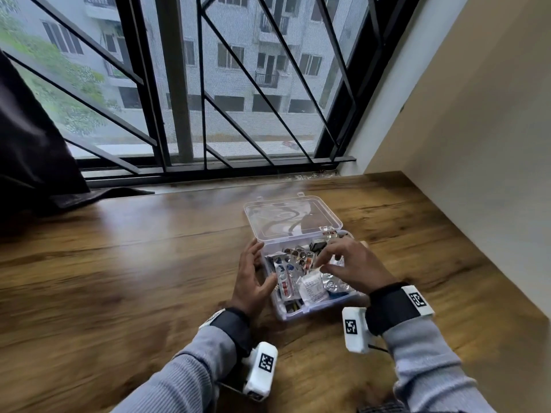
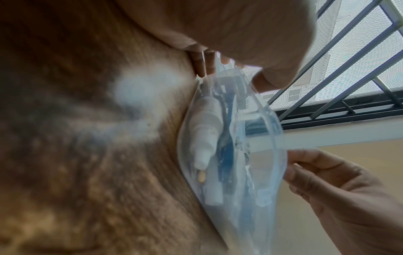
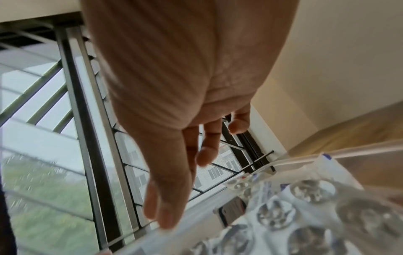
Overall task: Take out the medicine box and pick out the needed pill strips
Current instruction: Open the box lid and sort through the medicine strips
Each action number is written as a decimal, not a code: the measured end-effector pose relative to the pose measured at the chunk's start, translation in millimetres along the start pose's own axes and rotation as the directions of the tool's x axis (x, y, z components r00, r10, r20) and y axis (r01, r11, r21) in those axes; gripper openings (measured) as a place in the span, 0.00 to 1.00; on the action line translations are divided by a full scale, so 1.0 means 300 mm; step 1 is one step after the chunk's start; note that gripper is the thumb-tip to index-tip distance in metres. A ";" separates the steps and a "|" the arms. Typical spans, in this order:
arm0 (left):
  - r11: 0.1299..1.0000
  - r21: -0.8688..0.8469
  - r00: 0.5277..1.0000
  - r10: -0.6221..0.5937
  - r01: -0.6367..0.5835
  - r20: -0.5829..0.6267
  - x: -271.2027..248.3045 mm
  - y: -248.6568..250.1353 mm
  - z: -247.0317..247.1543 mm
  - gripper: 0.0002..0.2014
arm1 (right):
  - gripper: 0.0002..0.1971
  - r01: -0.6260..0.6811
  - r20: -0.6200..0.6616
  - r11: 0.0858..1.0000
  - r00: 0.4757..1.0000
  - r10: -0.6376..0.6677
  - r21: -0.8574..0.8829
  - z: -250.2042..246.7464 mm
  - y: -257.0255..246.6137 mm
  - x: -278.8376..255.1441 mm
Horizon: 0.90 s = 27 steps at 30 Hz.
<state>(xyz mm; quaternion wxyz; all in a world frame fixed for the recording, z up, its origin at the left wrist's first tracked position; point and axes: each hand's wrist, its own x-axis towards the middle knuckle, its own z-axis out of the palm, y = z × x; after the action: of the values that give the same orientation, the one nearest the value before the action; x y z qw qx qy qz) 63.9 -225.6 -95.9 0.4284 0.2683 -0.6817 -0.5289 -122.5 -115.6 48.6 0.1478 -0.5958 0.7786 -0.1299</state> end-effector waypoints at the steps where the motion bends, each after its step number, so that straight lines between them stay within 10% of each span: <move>1: 1.000 0.004 1.000 0.000 0.000 0.003 0.002 -0.002 0.000 0.35 | 0.12 -0.010 0.059 0.996 0.998 0.015 -0.089 0.007 -0.003 -0.001; 4: 1.000 -0.006 1.000 -0.007 0.007 0.007 0.003 0.000 0.001 0.36 | 0.19 0.041 0.204 0.959 0.979 0.018 -0.280 0.044 -0.016 0.007; 11: 0.999 -0.040 0.999 -0.030 0.030 0.016 0.000 0.020 0.002 0.34 | 0.07 0.054 0.039 0.998 0.998 -0.052 -0.036 -0.011 0.001 -0.001; 17: 0.999 -0.031 1.000 -0.014 0.015 0.013 -0.001 0.006 0.000 0.34 | 0.19 0.159 0.288 0.938 0.955 -0.067 -0.309 0.050 -0.012 0.030; 27: 1.000 -0.024 1.000 -0.009 0.009 0.011 0.000 0.006 0.000 0.34 | 0.08 0.048 -0.055 0.959 0.998 -0.034 0.279 -0.082 0.023 0.015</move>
<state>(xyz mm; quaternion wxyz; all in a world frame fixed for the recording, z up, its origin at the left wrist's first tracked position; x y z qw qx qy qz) 64.0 -224.9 -94.1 0.4256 0.2636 -0.6763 -0.5404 -139.3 -117.7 68.3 0.2086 -0.5815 0.7433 -0.2567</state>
